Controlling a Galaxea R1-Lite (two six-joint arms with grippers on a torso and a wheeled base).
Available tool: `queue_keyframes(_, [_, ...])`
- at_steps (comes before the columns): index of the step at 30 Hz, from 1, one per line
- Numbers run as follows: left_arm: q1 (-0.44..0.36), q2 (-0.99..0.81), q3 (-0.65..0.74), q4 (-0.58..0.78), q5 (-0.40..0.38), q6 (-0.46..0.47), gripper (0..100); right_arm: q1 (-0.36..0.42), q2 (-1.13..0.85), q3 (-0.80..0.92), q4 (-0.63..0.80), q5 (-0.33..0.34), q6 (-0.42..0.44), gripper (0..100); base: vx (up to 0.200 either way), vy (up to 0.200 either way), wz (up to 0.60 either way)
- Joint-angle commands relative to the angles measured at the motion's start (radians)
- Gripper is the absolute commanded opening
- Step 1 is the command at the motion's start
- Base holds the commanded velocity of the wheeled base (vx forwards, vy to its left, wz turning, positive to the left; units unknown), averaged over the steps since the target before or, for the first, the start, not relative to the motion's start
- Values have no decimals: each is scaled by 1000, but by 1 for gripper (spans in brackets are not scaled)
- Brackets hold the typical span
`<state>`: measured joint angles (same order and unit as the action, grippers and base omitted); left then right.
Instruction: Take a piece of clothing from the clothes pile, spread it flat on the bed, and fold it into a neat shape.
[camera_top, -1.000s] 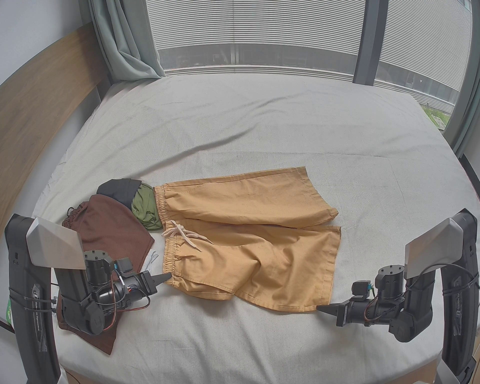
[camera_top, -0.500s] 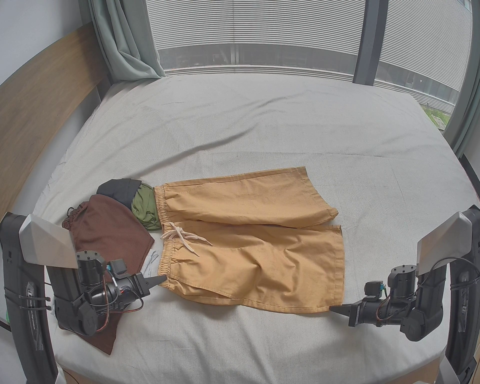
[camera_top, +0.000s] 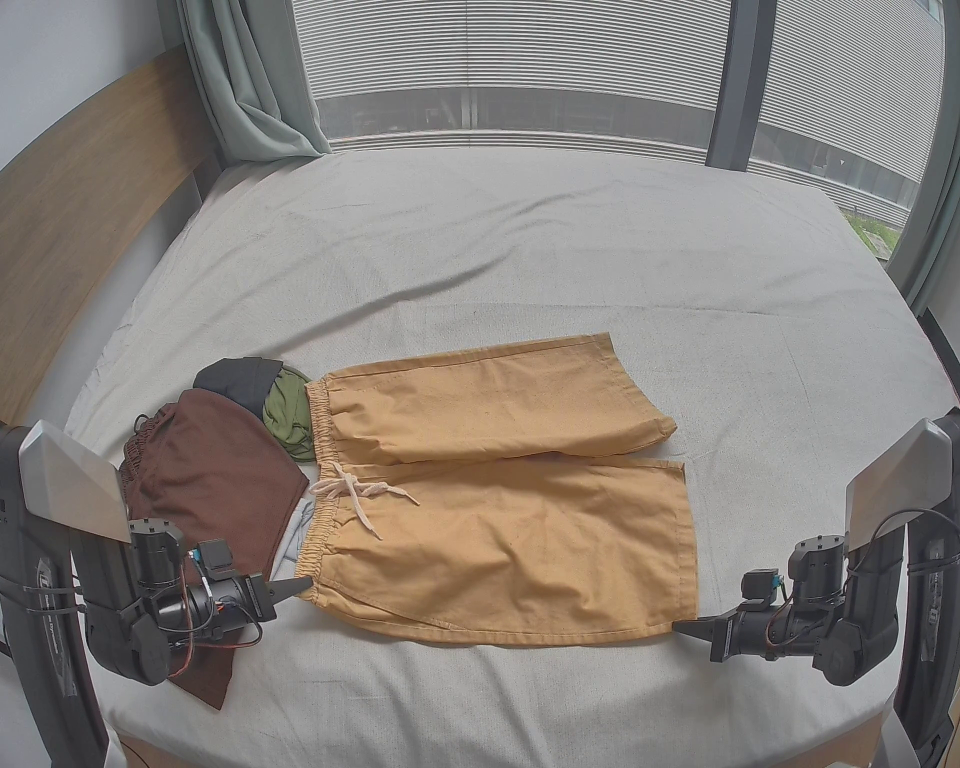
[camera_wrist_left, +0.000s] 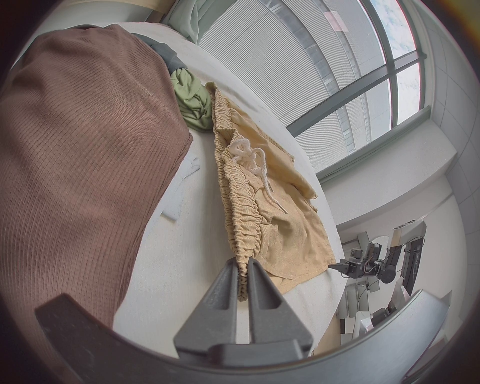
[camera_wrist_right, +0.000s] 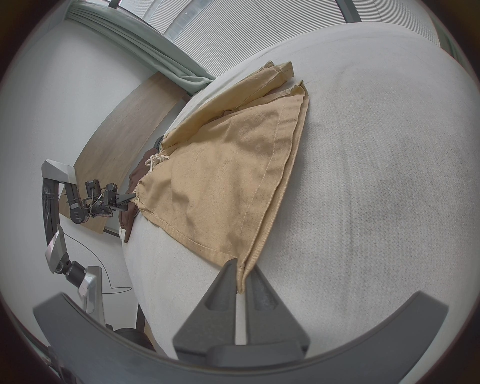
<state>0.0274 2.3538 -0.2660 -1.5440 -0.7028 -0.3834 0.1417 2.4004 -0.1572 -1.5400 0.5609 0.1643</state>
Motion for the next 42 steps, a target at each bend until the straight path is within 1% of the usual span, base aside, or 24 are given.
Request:
queue_keyframes(1, [5, -4, 30, 1, 0, 5, 0, 6, -1, 10, 0, 1, 0, 0, 0, 0, 0])
queue_keyframes(4, [8, 4, 48, 2, 2, 44, 0, 7, 0, 19, 0, 1, -20, 0, 0, 0, 0])
queue_keyframes(9, [11, 44, 48, -1, 3, 97, 0, 4, 2, 18, 0, 1, -28, 0, 0, 0, 0])
queue_keyframes(17, [12, 56, -9, 1, 8, 98, 0, 2, 0, 18, 0, 1, -28, 0, 0, 0, 0])
queue_keyframes(18, [12, 56, -10, -1, 8, 98, 0, 4, 0, 18, 0, 1, -29, 100, 0, 0, 0])
queue_keyframes(26, [11, 64, -35, -1, 8, 98, 0, 6, 0, 10, 0, 2, -42, 100, 0, 0, 0])
queue_keyframes(27, [11, 64, -36, -1, 6, 97, 100, 4, 0, 10, -2, 2, -42, 100, 0, 0, 0])
queue_keyframes(35, [8, 79, -35, -2, 5, 100, 100, 9, 5, 5, -2, 4, -45, 100, 0, 0, 0])
queue_keyframes(42, [-14, 99, -49, -2, 6, 100, 100, 10, 11, 1, -2, 2, -46, 100, 0, 0, 0])
